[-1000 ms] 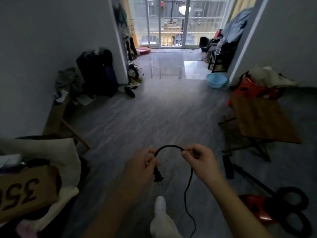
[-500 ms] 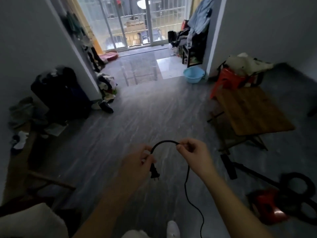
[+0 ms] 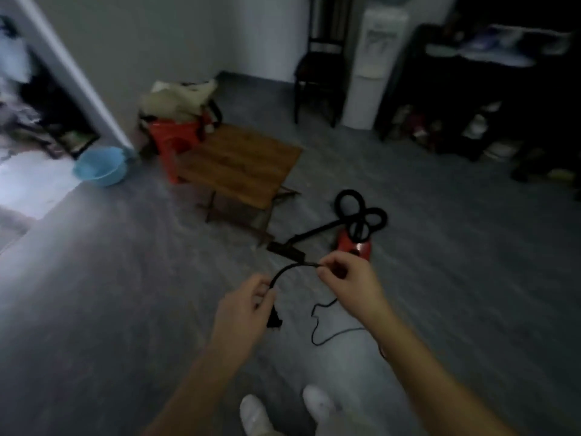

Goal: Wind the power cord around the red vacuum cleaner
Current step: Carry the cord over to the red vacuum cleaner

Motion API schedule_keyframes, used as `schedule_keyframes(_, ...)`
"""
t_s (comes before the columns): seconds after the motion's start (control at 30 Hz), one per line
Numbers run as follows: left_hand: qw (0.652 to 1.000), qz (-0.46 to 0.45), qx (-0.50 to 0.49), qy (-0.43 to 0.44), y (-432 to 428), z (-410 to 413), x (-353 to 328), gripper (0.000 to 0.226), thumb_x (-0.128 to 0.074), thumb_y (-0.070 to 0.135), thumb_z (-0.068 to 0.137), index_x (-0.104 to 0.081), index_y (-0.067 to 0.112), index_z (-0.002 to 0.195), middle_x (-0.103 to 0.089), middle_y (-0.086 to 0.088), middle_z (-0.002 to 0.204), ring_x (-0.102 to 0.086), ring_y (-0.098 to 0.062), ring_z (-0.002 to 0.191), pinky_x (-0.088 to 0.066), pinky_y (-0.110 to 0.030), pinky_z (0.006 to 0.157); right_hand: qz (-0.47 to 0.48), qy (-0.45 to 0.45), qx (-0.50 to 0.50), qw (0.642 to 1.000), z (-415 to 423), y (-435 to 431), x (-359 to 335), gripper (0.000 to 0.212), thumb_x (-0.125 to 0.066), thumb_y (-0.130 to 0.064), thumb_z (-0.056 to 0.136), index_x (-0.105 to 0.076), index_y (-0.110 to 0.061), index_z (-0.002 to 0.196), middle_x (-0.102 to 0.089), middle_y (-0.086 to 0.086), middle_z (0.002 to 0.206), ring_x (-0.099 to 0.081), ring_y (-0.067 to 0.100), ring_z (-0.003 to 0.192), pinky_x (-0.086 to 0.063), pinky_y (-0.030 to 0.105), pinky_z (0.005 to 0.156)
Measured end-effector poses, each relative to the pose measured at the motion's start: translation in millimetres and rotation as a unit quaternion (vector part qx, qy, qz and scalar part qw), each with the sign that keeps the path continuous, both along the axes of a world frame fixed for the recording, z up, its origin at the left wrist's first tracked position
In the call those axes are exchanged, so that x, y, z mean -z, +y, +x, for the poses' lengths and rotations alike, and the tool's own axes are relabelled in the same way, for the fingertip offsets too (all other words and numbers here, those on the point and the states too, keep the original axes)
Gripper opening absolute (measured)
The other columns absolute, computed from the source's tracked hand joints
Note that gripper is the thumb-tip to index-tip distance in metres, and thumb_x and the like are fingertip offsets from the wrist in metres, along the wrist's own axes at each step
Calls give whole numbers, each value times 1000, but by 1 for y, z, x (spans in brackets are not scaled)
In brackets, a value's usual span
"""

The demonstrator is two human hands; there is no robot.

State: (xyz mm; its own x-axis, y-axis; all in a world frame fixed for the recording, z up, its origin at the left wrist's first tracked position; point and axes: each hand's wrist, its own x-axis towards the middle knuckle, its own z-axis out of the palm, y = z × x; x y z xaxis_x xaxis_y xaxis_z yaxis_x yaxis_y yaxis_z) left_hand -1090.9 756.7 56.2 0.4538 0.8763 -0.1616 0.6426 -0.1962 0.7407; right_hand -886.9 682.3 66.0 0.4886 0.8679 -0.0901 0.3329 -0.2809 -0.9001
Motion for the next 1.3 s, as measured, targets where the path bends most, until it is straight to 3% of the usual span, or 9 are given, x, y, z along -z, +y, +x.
schedule_keyframes(0.13, 991, 8, 136, 12, 1, 37, 6, 13, -61, 32, 95, -65, 28, 107, -69, 13, 89, -65, 1, 80, -55, -18, 72, -9, 28, 135, 990, 14, -46, 3, 8, -72, -23, 87, -72, -29, 83, -69, -16, 78, -64, -1, 75, -47, 14, 68)
schedule_keyframes(0.27, 975, 11, 223, 12, -13, 79, 7, 10, -63, 31, 94, -68, 27, 102, -70, 15, 83, -65, 5, 76, -50, -9, 66, -13, 34, 221, 975, 32, -89, 7, 17, -72, -23, 88, -68, -35, 77, -66, -21, 70, -61, -2, 68, -47, 18, 65)
schedule_keyframes(0.37, 968, -3, 249, 12, -27, 104, 9, 13, -64, 34, 93, -71, 27, 101, -72, 15, 85, -67, 3, 77, -58, -22, 72, -16, 49, 260, 964, 46, -114, 16, 14, -72, -23, 88, -70, -33, 79, -68, -15, 74, -63, -1, 71, -50, 20, 68)
schedule_keyframes(0.63, 970, 33, 237, 35, -65, 152, 16, 28, -65, 27, 93, -68, 27, 122, -70, 14, 88, -66, 0, 73, -51, -13, 69, -35, 90, 222, 970, 98, -144, 44, 6, -71, -21, 88, -73, -25, 84, -70, -7, 77, -63, 2, 71, -51, 20, 67)
schedule_keyframes(0.73, 969, 48, 240, 47, -76, 165, 20, 24, -63, 24, 94, -68, 27, 118, -67, 17, 86, -66, 0, 64, -45, -7, 59, -45, 85, 207, 974, 117, -143, 45, 2, -72, -21, 88, -73, -22, 87, -69, -5, 76, -61, 3, 69, -51, 21, 67)
schedule_keyframes(1.0, 973, 22, 220, 63, -58, 192, 37, 12, -59, 23, 96, -63, 25, 107, -67, 14, 88, -63, 1, 63, -39, -8, 56, -60, 88, 199, 974, 144, -121, 60, 2, -72, -23, 87, -73, -23, 85, -69, -5, 76, -64, 7, 71, -53, 25, 68)
schedule_keyframes(1.1, 972, -18, 225, 70, -39, 202, 58, 9, -56, 26, 97, -60, 25, 105, -69, 11, 90, -65, -1, 68, -48, -18, 60, -69, 85, 219, 970, 149, -104, 77, 3, -73, -22, 87, -74, -19, 88, -71, -1, 79, -67, 15, 75, -55, 32, 73)
schedule_keyframes(1.2, 966, -72, 243, 57, -18, 212, 89, 9, -54, 28, 98, -60, 25, 104, -70, 8, 91, -69, -6, 73, -58, -39, 71, -81, 85, 241, 963, 154, -85, 101, 2, -73, -22, 86, -74, -21, 86, -70, -9, 78, -65, 6, 75, -55, 27, 73)
schedule_keyframes(1.3, 956, -106, 269, 49, 1, 220, 120, 20, -51, 32, 98, -59, 29, 116, -72, 9, 93, -70, -8, 83, -60, -42, 76, -85, 97, 266, 955, 157, -69, 132, 1, -73, -20, 86, -75, -21, 86, -72, -9, 83, -67, 6, 80, -55, 25, 77)
